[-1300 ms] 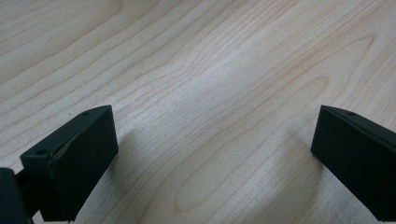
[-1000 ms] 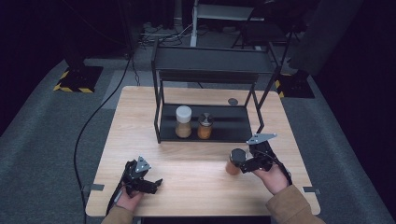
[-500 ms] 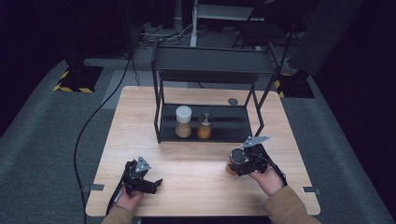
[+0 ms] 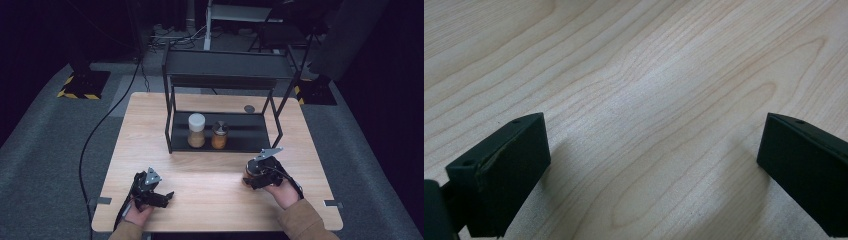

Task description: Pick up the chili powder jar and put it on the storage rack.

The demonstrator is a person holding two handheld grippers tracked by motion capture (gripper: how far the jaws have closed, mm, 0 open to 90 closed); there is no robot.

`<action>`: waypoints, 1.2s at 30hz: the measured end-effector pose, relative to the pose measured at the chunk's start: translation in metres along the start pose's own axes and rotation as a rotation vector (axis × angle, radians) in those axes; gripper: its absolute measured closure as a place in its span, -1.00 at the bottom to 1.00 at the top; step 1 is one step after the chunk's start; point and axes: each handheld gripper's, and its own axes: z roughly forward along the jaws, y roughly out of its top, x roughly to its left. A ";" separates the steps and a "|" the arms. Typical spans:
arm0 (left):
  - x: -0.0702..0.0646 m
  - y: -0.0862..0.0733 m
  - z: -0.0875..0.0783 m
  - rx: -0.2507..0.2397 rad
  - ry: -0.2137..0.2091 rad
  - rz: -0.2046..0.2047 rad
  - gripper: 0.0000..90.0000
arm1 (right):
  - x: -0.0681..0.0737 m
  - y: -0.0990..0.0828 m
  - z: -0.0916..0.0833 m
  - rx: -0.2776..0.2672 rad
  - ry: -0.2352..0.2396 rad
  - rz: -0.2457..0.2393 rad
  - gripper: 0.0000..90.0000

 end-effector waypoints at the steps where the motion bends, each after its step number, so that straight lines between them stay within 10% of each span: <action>1: 0.000 0.000 0.000 0.000 0.000 0.000 -1.00 | 0.000 0.000 0.001 0.001 0.002 -0.003 -0.69; 13: 0.000 0.000 0.000 0.000 0.001 0.000 -1.00 | -0.002 0.001 0.009 0.021 0.019 -0.032 -0.33; 36: 0.000 0.000 0.000 -0.001 0.001 -0.002 -1.00 | 0.000 0.016 -0.011 0.020 -0.002 -0.066 -0.30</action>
